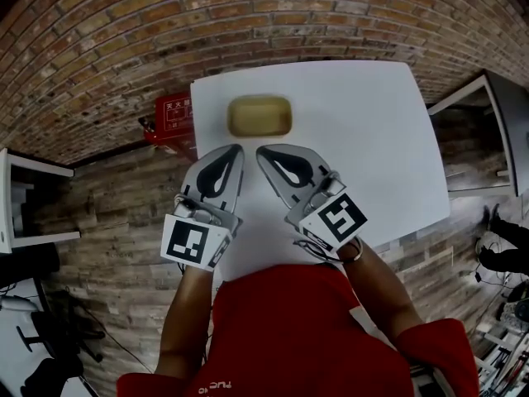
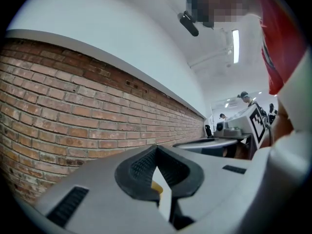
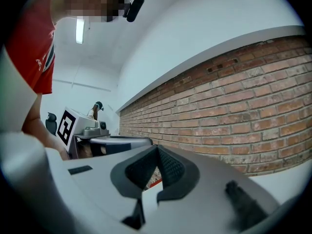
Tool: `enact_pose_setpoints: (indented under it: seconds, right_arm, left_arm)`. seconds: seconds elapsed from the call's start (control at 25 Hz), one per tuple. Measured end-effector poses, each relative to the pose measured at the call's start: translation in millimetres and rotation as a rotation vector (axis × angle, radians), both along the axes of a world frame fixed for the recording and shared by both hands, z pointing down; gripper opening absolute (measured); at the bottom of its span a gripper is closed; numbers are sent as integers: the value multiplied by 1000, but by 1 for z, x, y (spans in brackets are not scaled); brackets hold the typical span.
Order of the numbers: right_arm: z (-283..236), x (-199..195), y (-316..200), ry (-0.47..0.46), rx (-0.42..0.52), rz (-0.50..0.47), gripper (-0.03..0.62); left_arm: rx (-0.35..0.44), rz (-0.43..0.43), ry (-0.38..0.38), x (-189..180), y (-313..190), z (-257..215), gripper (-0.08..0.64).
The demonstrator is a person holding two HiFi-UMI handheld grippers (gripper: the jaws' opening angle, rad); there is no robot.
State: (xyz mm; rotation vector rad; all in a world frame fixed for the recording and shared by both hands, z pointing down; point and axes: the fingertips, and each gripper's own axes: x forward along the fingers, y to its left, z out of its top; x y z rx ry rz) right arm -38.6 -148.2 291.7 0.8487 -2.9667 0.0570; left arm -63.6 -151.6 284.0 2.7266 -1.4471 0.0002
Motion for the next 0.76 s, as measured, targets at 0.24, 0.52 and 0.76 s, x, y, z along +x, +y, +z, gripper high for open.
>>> enact_pose_setpoints:
  seconds: [0.24, 0.52, 0.76]
  right_arm:
    - [-2, 5, 2, -1, 0, -9, 29]
    - [-6, 6, 5, -7, 15, -25, 29]
    - [-7, 3, 11, -1, 19, -39, 29]
  left_arm:
    - [0, 4, -5, 8, 1, -2, 15]
    - [0, -10, -18, 7, 5, -2, 15]
    - [-2, -6, -25, 8, 9, -3, 14]
